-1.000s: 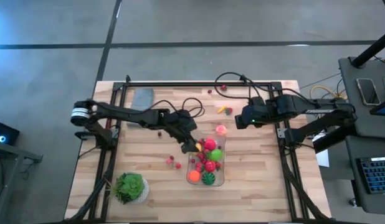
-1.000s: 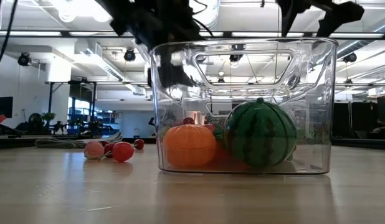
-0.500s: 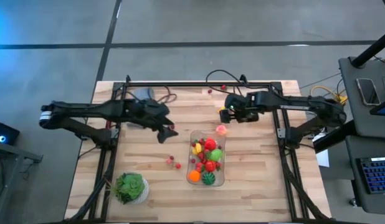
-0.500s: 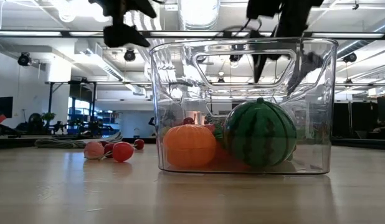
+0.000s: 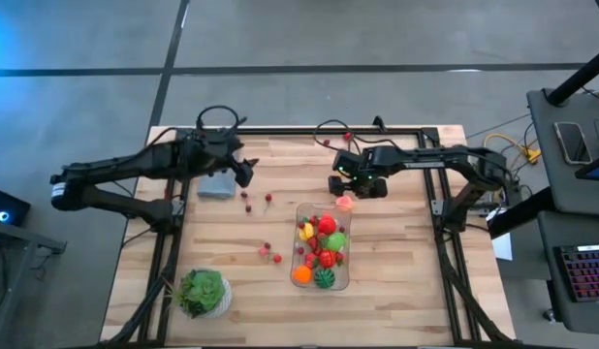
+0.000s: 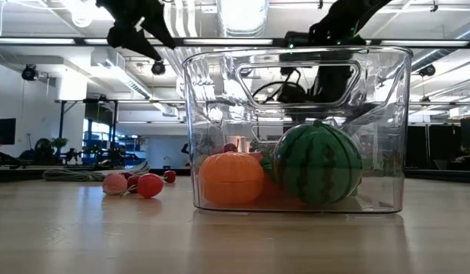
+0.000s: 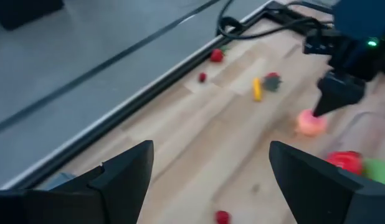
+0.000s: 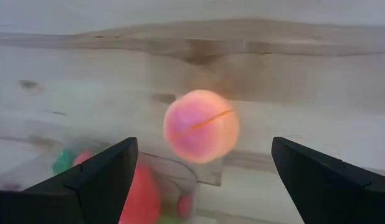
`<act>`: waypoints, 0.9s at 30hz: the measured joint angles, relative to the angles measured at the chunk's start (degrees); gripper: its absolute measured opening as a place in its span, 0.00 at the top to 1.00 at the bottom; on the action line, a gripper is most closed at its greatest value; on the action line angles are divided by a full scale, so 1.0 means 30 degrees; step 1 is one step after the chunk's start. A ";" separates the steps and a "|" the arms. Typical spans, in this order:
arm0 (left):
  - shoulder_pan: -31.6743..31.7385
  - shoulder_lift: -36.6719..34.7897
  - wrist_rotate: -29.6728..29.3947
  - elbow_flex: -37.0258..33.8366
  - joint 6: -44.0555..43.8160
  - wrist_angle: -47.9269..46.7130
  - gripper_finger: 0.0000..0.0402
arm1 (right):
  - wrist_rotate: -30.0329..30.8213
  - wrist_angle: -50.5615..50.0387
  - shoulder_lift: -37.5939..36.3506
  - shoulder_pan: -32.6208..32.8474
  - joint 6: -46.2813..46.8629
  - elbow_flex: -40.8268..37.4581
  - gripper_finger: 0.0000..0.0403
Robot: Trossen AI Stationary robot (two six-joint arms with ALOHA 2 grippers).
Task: Pick and placing Produce into tupperware
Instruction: Put the top peach into the transparent bin
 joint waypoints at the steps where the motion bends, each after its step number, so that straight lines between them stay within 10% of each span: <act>1: 0.0248 0.0102 -0.0009 0.0000 0.0362 0.0057 0.24 | -0.0048 0.0000 0.0238 0.0000 0.0090 0.0113 0.10; 27: 0.1685 0.2816 0.0772 0.0217 0.6132 0.0570 0.24 | -0.0138 0.0111 0.2617 0.0145 0.3134 0.0629 0.20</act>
